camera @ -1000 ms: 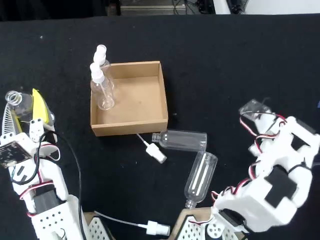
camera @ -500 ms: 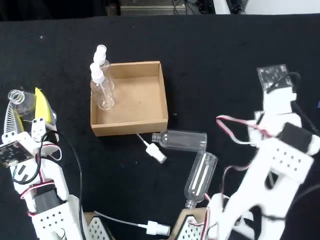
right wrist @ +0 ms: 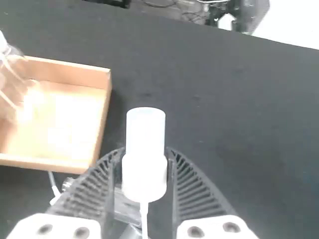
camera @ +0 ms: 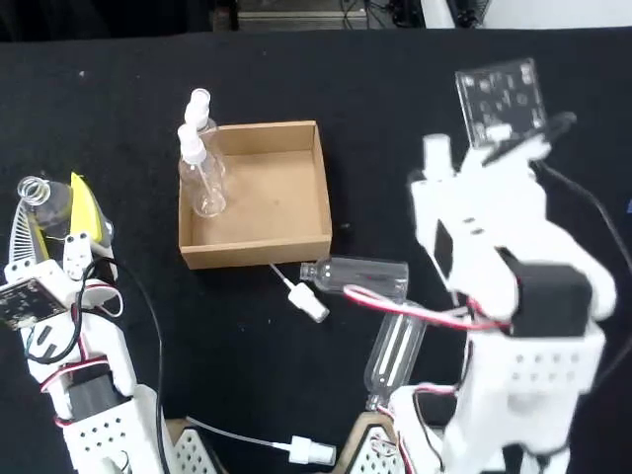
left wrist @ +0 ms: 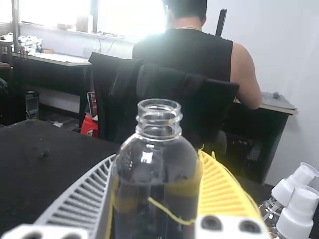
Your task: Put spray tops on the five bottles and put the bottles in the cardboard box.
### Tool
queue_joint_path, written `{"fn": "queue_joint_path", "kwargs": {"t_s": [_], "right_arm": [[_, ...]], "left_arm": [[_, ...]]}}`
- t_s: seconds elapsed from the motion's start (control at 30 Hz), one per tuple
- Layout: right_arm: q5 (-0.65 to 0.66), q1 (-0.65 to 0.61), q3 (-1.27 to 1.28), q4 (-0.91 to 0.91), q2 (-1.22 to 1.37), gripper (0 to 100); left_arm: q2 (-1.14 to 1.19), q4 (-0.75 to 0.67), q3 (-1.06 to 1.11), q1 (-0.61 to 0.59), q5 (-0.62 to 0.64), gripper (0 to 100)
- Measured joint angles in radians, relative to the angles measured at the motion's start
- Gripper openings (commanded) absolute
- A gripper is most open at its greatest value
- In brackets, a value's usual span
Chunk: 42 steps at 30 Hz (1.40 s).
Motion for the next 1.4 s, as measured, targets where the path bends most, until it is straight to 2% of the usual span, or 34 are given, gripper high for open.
{"fn": "queue_joint_path", "kwargs": {"t_s": [0.1,0.33,0.57,0.83,1.0,1.17,1.4], "right_arm": [[-0.054,-0.068,-0.095,0.000,0.048,1.1],[-0.117,-0.184,-0.304,-0.003,0.054,1.1],[-0.118,-0.192,-0.307,-0.003,0.054,1.1],[-0.118,-0.192,-0.307,-0.071,0.054,1.1],[-0.132,-0.192,-0.307,-0.153,0.054,1.1],[-0.199,-0.259,-0.307,-0.242,0.054,1.1],[-0.209,-0.384,-0.307,-0.376,0.054,1.1]], "left_arm": [[0.000,-0.006,0.000,0.018,0.000,3],[0.000,-0.006,0.000,0.276,0.000,3],[0.000,-0.006,0.000,0.362,0.000,3],[0.000,0.023,0.000,0.643,0.000,3],[0.000,0.100,0.000,0.749,0.000,3],[0.000,0.106,0.000,0.813,0.000,3],[0.000,0.106,0.000,0.822,0.000,3]]}}
